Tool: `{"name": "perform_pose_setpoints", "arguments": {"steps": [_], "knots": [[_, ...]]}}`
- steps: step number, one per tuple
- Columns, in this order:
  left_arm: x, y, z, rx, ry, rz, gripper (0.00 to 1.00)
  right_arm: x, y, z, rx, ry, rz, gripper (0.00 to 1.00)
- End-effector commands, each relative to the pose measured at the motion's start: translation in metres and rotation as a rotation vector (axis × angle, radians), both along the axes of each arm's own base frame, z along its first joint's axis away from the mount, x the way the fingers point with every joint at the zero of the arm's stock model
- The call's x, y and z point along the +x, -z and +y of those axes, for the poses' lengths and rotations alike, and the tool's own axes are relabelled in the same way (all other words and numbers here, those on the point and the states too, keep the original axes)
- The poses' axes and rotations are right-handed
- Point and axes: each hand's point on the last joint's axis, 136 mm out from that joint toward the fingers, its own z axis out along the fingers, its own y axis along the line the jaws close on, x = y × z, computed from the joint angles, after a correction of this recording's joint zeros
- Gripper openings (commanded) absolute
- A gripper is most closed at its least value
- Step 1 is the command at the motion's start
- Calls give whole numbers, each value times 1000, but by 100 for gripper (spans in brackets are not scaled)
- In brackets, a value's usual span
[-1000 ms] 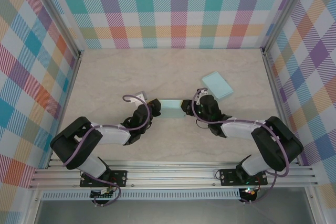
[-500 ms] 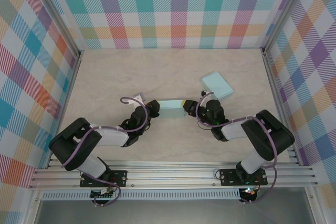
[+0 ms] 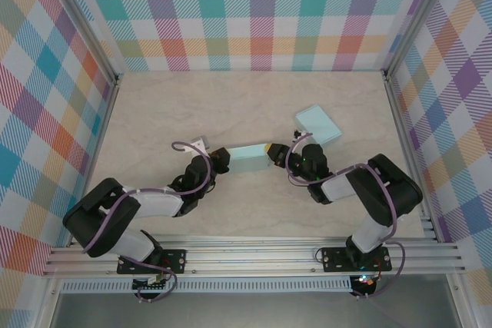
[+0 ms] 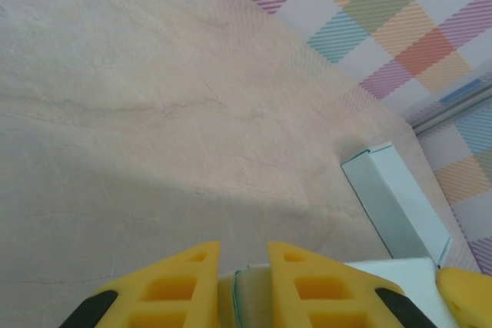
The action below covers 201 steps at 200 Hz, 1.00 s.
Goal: Fold the paper box
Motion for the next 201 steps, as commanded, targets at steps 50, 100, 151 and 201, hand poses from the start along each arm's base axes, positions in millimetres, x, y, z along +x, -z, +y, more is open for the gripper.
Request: {"name": "perform_pose_setpoints", "arguments": {"steps": [50,100,151,201], "knots": [[-26,24,17,270,101,175,0,-15,33,-10,-310,-78,174,42],[-21,-8,8,268,140,109,9,-3,-3,-1,-331,-105,105,57],[-16,-63,12,369,171,-30,53,2,-55,7,-352,-156,20,68],[-20,-98,-20,634,481,-154,86,-4,-104,-15,-425,-92,-21,87]]}}
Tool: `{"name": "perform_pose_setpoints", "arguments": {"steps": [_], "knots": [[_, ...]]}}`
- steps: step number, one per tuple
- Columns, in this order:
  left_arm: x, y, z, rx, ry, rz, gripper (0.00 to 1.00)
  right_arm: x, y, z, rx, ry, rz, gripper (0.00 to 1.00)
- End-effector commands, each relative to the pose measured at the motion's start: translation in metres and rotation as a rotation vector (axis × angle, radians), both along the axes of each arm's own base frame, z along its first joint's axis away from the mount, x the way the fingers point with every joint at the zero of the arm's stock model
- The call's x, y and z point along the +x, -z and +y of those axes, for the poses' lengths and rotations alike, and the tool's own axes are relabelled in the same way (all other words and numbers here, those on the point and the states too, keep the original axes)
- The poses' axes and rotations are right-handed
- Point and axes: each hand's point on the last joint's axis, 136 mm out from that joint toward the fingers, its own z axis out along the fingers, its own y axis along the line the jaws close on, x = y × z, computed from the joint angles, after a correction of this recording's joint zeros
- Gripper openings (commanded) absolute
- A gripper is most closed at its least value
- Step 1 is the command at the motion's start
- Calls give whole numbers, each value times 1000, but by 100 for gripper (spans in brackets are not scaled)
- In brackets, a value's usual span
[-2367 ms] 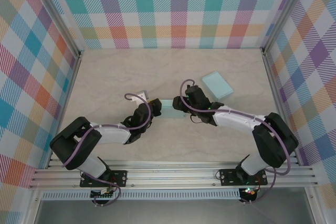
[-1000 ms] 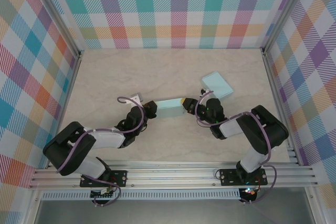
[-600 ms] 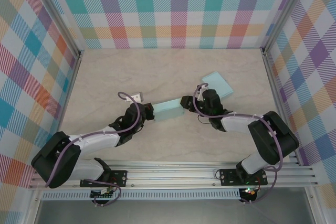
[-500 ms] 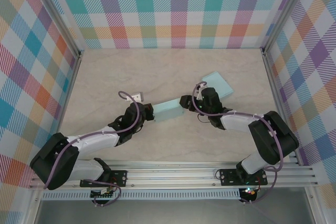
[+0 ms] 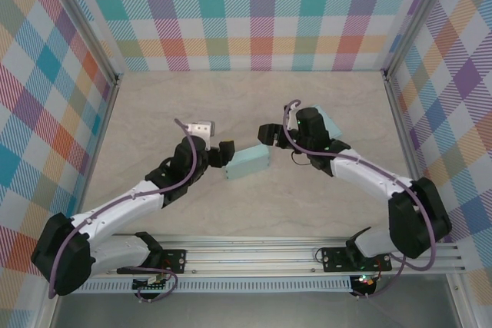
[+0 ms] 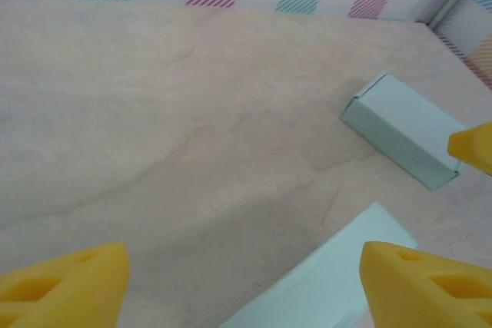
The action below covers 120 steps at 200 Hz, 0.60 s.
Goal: Fold the paper box
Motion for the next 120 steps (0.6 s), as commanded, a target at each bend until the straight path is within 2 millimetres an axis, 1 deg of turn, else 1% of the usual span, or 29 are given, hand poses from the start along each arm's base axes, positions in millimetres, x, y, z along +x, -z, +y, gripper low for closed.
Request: {"name": "perform_pose_setpoints", "arguments": {"steps": [1,16,41,68,70,72,75,92,120], "knots": [[-9,-4,-19,202,230,-30,86,-11,-19,-20,-76,30,-17,88],[-15,3,-33,269,357,-34,89,-19,-28,-38,-112,90,-23,100],[-18,19,-45,387,462,-13,91,-35,-41,-75,-182,204,-40,100],[-11,42,-52,510,511,82,92,-53,-54,-111,-233,308,-68,100],[-10,43,-54,515,514,83,92,-55,-55,-112,-233,312,-71,100],[-12,49,-52,532,522,110,92,-57,-56,-114,-233,316,-75,100],[-12,53,-52,544,529,128,92,-59,-59,-116,-227,322,-82,100],[-9,68,-57,605,568,182,92,-70,-67,-126,-201,342,-121,100],[-10,81,-65,668,631,230,92,-82,-72,-140,-196,371,-143,100]]}}
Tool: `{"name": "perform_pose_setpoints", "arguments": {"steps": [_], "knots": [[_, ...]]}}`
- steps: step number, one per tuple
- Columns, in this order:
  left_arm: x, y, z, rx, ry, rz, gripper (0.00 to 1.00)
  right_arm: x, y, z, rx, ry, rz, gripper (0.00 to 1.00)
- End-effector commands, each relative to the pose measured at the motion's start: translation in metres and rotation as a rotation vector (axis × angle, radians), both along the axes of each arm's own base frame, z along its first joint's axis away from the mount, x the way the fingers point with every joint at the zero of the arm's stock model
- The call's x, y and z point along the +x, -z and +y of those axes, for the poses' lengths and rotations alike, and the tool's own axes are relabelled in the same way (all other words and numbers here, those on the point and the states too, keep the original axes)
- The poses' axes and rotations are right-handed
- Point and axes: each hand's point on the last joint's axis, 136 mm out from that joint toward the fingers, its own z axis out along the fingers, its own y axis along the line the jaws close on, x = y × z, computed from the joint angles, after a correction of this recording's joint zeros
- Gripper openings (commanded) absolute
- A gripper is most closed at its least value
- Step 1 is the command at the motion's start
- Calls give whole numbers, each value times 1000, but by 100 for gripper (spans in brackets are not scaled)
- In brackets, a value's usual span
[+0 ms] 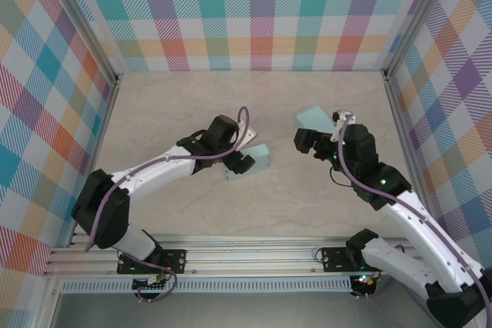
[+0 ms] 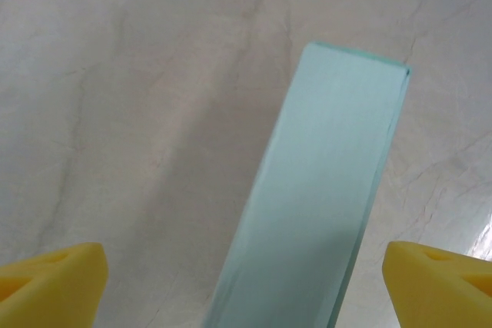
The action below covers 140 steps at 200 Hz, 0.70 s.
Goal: Fold the paper box
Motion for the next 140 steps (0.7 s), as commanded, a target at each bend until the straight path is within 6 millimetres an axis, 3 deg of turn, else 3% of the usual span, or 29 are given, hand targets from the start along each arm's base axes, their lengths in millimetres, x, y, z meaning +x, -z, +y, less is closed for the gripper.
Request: {"name": "perform_pose_setpoints", "arguments": {"steps": [1,40,78,107,140], "knots": [[-11,8,-2,97,90,50,92,-8,13,-19,-58,57,24,100],[-10,27,-3,172,128,93,82,-12,16,-24,-72,70,27,100],[-12,35,-2,258,186,86,48,-10,18,-28,-89,92,34,100],[0,25,-2,372,220,-120,46,-13,16,-33,-102,103,32,100],[28,12,-7,500,245,-451,46,-19,10,-41,-96,129,6,100]]}}
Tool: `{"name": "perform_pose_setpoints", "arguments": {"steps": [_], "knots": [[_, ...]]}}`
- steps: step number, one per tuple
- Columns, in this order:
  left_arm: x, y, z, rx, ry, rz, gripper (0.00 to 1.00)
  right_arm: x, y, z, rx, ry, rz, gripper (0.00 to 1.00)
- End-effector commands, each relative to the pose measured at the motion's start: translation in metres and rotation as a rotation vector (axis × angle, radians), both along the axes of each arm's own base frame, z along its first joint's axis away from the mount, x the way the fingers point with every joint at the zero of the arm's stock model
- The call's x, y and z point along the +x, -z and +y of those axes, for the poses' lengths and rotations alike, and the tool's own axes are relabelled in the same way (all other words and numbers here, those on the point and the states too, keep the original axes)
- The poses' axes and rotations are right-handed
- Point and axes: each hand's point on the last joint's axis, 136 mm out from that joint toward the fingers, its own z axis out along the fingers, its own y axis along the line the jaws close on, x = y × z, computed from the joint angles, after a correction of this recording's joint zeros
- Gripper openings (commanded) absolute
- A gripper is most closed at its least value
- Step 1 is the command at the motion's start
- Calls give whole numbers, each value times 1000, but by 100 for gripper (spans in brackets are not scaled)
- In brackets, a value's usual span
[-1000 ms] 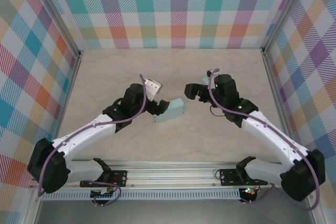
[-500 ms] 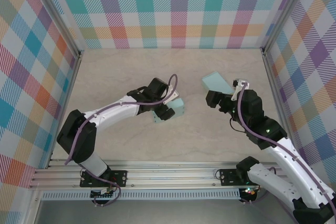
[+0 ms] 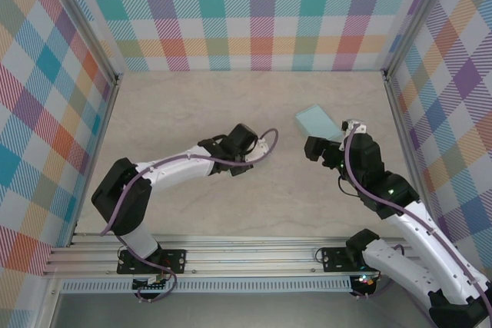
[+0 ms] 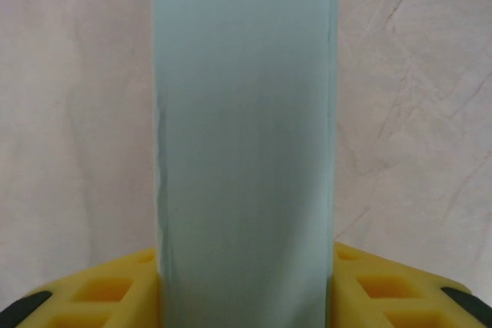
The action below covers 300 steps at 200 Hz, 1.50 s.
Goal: Fold the paper box
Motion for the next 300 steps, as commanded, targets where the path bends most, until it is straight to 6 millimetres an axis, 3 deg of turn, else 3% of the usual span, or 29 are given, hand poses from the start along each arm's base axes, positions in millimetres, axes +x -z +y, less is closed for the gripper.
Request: {"name": "perform_pose_setpoints", "arguments": {"steps": [1,37,73,99,115,154,180,198,225,243,260,281,300], "knots": [[27,-21,3,102,51,-282,46,-5,-8,-11,-15,30,-30,100],[39,-30,-16,62,164,-496,48,-8,-5,-15,-18,44,-20,100],[47,2,-31,81,220,-498,56,-8,6,-16,-24,57,27,100],[43,12,-33,51,222,-465,85,-9,12,-16,-37,61,49,100],[37,4,-32,24,208,-462,100,-9,14,-17,-43,61,55,100],[6,-44,-12,-109,105,-487,100,-8,21,-18,-45,80,69,100],[-6,-85,35,-317,-139,-505,100,-8,28,-24,-48,106,53,100],[-6,-102,91,-460,-390,-514,100,-8,32,-33,-72,144,43,100],[-12,-108,182,-680,-752,-539,100,-1,38,-43,-118,199,14,100],[-21,-98,247,-793,-1015,-592,100,8,45,-50,-144,244,-4,100],[-29,-86,286,-851,-1168,-623,100,20,55,-60,-160,293,4,100],[-28,-67,313,-875,-1261,-599,100,37,67,-73,-195,334,-33,100],[-17,-51,327,-889,-1298,-551,100,49,77,-90,-227,379,-75,100]]}}
